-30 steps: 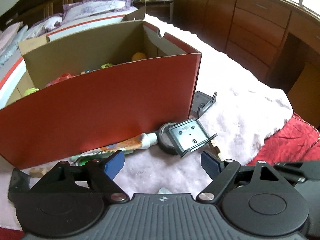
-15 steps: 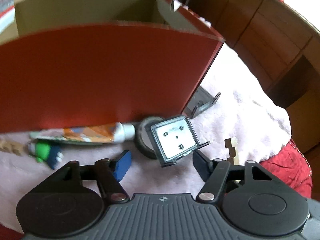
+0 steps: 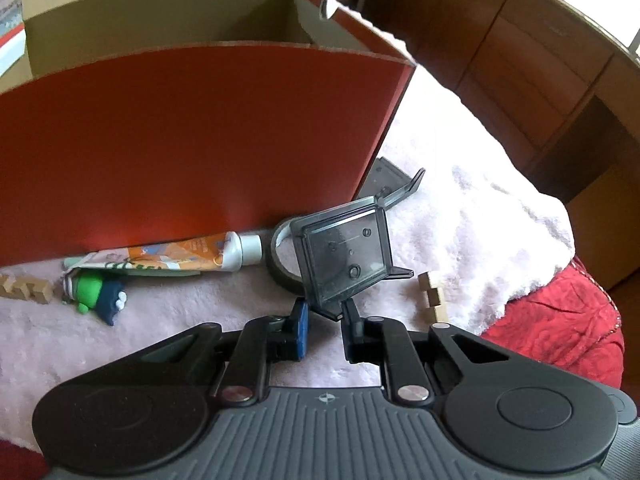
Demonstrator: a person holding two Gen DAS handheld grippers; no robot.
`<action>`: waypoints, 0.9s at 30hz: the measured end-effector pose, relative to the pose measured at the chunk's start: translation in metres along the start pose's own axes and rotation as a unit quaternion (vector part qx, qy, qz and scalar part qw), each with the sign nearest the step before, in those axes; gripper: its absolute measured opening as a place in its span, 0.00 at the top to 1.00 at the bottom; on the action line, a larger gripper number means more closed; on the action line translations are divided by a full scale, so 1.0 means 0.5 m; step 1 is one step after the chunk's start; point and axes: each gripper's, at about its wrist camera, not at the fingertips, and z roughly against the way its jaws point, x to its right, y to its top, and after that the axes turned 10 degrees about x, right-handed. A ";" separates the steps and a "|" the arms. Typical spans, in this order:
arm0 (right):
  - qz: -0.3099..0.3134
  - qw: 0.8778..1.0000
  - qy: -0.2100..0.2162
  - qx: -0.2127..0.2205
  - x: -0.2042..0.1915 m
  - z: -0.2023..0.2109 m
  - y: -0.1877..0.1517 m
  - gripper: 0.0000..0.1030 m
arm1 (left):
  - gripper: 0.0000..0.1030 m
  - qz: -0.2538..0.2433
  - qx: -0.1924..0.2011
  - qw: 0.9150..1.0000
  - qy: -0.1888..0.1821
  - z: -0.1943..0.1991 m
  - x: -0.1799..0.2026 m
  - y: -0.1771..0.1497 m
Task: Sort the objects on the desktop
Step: 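Carry the wooden stick and dark stand over the box with both tools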
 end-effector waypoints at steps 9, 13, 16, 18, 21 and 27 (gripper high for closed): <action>0.005 1.000 0.014 0.007 -0.011 0.026 0.003 0.89 | 0.82 -0.033 0.013 0.999 0.015 0.077 -0.015 -0.036; 0.014 0.999 0.030 0.015 -0.032 0.047 0.009 0.89 | 0.82 -0.041 0.013 0.998 0.040 0.118 -0.050 -0.054; 0.024 0.999 0.045 0.020 -0.053 0.065 0.017 0.89 | 0.82 -0.026 0.015 0.998 0.049 0.147 -0.079 -0.059; 0.030 0.998 0.056 0.025 -0.067 0.075 0.024 0.89 | 0.82 -0.017 0.023 0.998 0.055 0.170 -0.097 -0.056; 0.036 0.996 0.075 0.032 -0.090 0.089 0.039 0.89 | 0.82 -0.008 0.039 0.997 0.064 0.207 -0.119 -0.043; 0.066 0.990 0.114 0.058 -0.155 0.121 0.092 0.89 | 0.82 -0.002 0.077 0.994 0.076 0.268 -0.149 0.014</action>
